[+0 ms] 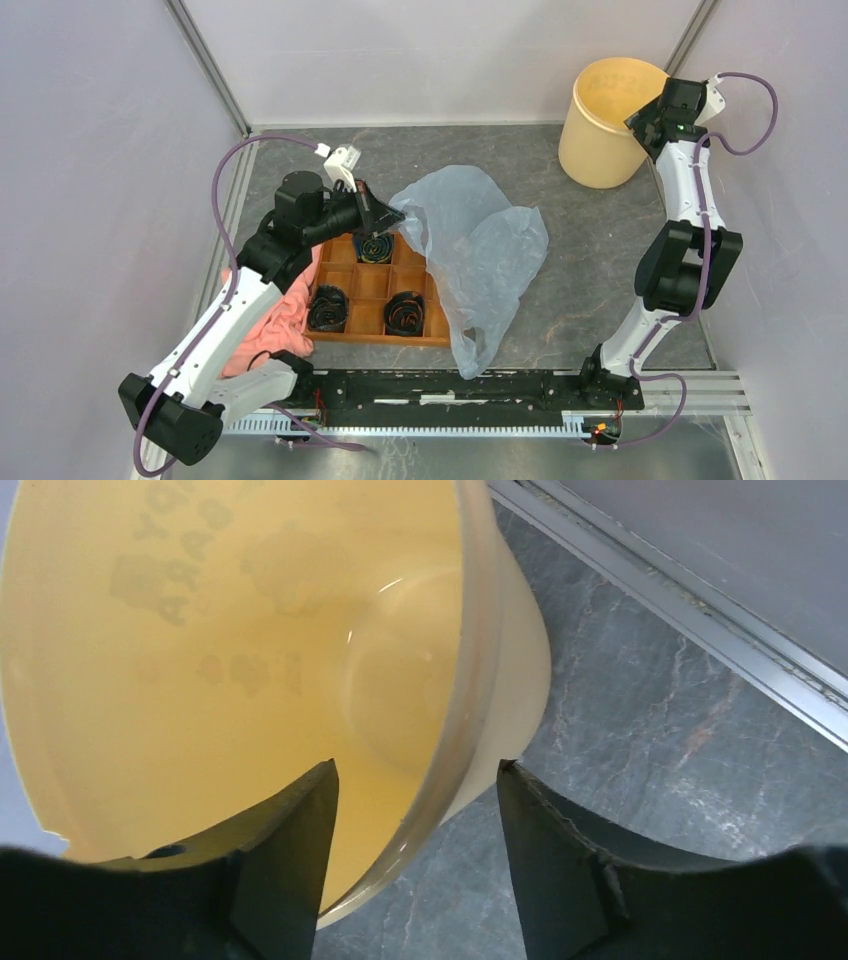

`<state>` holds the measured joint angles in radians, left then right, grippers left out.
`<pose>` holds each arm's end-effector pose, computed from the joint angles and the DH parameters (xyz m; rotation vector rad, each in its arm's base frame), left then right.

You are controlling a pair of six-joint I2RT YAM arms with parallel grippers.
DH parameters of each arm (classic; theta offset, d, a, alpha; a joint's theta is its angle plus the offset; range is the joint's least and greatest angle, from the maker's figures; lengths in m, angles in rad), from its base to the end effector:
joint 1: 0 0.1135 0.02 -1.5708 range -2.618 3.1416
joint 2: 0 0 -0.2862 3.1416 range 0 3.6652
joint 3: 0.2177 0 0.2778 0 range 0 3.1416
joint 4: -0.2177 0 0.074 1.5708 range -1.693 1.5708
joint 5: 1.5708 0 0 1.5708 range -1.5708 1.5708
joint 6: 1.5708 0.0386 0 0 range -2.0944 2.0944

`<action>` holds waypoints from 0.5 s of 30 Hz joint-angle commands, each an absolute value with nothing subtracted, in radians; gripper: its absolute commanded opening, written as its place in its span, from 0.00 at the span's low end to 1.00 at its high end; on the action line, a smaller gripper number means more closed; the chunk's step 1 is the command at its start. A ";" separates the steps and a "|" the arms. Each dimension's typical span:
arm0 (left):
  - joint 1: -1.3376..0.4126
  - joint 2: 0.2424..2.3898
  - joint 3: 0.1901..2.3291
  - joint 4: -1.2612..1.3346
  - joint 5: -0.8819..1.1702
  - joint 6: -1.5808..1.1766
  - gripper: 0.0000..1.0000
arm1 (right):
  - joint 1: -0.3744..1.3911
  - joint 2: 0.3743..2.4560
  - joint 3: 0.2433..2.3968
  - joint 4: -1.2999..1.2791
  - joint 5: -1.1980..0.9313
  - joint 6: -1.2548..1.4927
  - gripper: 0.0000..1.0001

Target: Put the trash bags into the trash bin

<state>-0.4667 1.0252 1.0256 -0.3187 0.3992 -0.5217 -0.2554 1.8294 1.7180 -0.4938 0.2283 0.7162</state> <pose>0.2136 -0.1244 0.3840 0.2354 1.9891 -1.0330 0.4440 -0.1250 0.3562 1.1204 1.8446 0.0174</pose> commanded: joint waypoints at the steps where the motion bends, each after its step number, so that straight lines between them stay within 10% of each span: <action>1: -0.467 0.974 1.034 -0.335 0.367 -0.471 0.05 | -0.259 1.837 1.713 -0.448 0.179 0.770 0.61; 10: -0.466 0.938 1.060 -0.353 0.376 -0.467 0.05 | -0.258 1.710 1.607 -0.452 0.200 0.793 0.02; 15: -0.466 0.917 1.090 -0.373 0.348 -0.416 0.06 | -0.258 1.538 1.440 -0.485 0.219 0.751 0.00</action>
<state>-0.4667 0.9470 1.0271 -0.3698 0.3664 -0.5064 -0.2581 1.7130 1.5169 -0.4858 0.1925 0.7769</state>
